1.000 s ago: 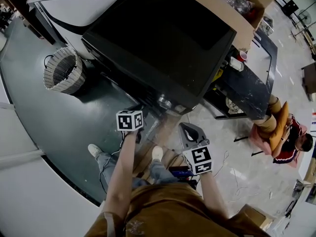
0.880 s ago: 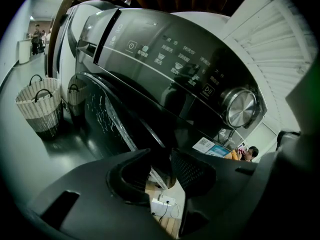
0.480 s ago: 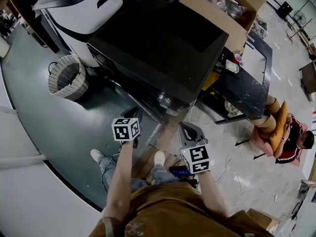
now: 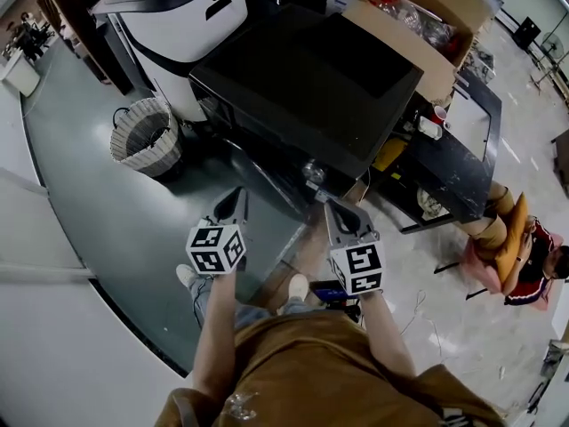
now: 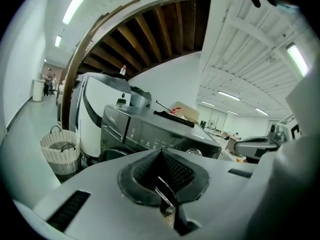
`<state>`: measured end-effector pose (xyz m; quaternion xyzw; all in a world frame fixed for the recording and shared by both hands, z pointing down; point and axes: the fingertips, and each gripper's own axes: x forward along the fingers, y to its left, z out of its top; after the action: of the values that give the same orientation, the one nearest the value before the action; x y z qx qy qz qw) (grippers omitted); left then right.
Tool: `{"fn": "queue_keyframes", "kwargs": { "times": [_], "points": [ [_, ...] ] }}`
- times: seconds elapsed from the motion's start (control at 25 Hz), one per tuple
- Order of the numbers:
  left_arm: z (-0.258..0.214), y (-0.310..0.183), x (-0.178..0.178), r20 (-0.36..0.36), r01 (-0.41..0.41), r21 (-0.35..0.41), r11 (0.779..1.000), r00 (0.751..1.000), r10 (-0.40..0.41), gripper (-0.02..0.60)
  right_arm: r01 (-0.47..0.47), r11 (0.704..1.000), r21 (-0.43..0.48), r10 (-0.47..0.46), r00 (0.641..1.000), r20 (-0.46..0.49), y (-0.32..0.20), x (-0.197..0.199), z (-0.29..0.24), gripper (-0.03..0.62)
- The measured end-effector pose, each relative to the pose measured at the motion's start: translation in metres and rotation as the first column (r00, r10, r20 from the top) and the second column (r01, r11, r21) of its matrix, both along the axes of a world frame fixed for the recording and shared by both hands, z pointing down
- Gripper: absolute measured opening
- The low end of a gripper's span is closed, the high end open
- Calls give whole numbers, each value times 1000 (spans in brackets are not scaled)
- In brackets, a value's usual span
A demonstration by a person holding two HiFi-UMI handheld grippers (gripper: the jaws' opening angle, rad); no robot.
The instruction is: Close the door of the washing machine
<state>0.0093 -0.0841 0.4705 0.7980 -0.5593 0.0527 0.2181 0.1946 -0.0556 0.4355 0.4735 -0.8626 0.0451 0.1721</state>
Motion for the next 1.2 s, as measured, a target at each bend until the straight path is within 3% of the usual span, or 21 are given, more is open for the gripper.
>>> {"fn": "queue_keyframes", "kwargs": {
  "times": [0.32,1.2],
  "points": [
    [-66,24,-16,54,36,163,986,998,-46,25,16,998,63,-18,999,27,-3,-12,-25,12],
    [-64,22,-24,28,51,155,987,998,-56,25,31,998,52,-31,999,5,-8,-22,-23,12]
  ]
}}
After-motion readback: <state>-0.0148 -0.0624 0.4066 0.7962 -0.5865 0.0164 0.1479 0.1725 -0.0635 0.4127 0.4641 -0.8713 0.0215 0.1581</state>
